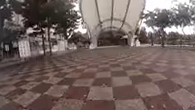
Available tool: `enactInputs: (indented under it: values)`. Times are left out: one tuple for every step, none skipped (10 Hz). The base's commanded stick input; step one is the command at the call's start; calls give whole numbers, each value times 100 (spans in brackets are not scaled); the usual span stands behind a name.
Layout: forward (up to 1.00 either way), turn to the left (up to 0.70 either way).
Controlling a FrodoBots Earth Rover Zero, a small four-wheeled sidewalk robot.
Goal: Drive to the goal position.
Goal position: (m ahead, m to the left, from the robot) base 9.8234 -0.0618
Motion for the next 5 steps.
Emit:
enactInputs:
  values:
    - [50, 0]
    - [50, 0]
    - [50, 0]
    - [50, 0]
    - [50, 0]
